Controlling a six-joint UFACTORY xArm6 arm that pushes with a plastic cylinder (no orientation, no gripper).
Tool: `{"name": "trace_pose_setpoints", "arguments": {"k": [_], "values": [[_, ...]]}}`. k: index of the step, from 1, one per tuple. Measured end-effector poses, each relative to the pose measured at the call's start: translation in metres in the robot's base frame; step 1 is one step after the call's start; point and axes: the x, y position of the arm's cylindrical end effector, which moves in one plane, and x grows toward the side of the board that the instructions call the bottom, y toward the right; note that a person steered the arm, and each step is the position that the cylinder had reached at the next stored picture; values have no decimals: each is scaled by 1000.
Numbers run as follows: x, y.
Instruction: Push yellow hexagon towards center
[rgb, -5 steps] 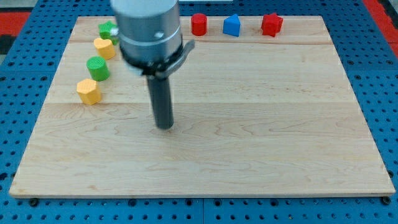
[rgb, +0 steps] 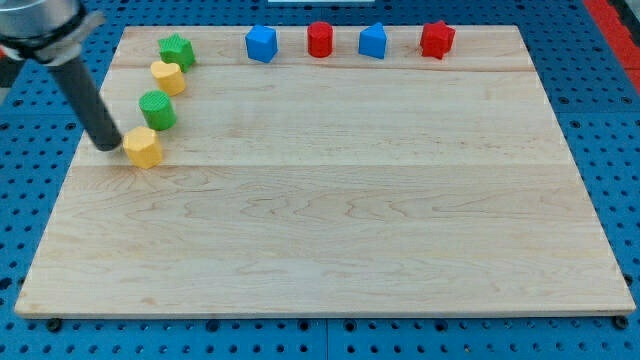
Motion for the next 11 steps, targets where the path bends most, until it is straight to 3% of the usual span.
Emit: {"name": "trace_pose_setpoints", "arguments": {"k": [4, 9, 11], "values": [[35, 113], [90, 106], [65, 113]]}}
